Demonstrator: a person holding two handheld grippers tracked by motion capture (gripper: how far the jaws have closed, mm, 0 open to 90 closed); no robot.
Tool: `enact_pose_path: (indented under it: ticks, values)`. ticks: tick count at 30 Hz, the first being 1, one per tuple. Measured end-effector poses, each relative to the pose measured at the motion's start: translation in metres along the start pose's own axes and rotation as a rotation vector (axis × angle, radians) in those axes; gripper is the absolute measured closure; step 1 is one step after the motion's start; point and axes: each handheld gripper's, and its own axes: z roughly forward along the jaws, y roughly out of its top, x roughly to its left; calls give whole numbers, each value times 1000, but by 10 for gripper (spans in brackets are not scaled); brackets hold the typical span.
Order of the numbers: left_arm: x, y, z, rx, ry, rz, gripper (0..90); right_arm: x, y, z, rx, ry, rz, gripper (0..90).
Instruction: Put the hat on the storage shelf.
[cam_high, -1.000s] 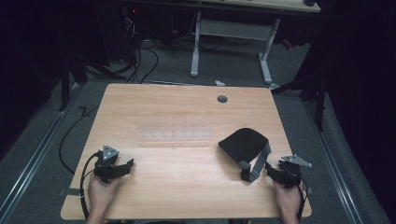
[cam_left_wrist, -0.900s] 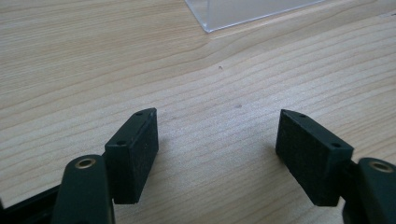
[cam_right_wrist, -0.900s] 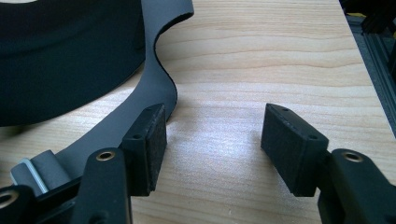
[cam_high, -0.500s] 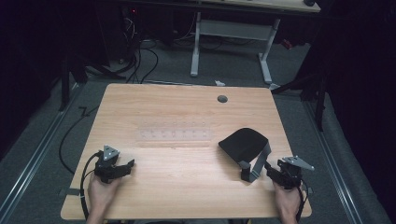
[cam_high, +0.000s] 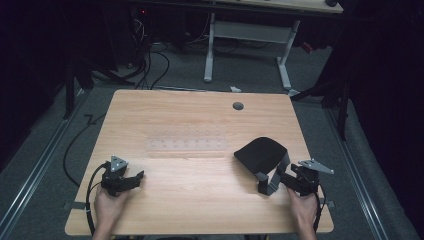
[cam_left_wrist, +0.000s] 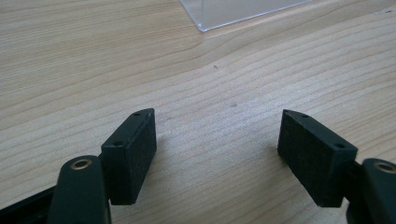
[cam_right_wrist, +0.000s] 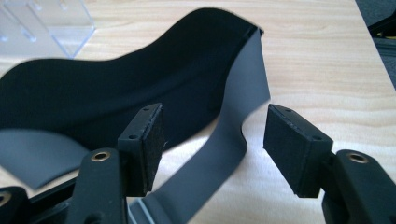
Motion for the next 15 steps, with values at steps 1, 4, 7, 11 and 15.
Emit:
enact_pose_path:
  ticks: [1, 4, 7, 11, 15]
  values:
    - [0, 0, 0, 0, 0, 0, 285, 0, 2, 1, 2, -9, 0, 375]
    - [0, 0, 0, 0, 0, 1, 285, -1, 9, 3, 6, -10, 5, 386]
    - [0, 0, 0, -2, 1, 0, 290, -8, 15, 6, 25, 16, 55, 396]
    - [0, 0, 0, 1, 1, 0, 296, -12, 22, 11, 35, 11, 58, 395]
    - [0, 0, 0, -2, 0, 0, 297, -14, 31, 16, 33, 4, 62, 392]
